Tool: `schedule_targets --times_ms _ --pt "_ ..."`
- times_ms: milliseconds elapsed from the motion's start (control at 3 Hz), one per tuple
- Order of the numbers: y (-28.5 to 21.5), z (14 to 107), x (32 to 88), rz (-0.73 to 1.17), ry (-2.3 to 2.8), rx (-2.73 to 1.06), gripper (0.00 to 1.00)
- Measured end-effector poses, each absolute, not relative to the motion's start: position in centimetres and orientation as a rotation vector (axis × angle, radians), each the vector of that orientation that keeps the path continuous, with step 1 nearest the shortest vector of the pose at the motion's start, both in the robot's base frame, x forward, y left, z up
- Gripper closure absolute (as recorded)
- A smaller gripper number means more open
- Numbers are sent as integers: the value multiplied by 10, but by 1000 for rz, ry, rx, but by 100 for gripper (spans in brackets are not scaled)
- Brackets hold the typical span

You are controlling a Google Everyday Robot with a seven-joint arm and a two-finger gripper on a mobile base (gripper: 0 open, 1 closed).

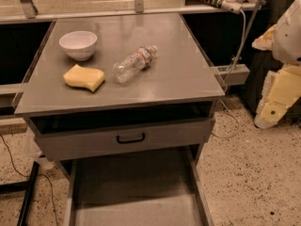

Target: Place water bottle into middle drawer

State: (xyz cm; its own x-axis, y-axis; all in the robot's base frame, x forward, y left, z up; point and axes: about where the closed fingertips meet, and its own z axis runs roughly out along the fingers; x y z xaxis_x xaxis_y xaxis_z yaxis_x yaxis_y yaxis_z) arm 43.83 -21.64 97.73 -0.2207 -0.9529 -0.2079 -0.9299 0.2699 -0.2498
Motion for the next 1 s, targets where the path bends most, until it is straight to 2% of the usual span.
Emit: schedule_targets --times_ms 1000 --pt "-178 978 482 -237 1958 -1821 0"
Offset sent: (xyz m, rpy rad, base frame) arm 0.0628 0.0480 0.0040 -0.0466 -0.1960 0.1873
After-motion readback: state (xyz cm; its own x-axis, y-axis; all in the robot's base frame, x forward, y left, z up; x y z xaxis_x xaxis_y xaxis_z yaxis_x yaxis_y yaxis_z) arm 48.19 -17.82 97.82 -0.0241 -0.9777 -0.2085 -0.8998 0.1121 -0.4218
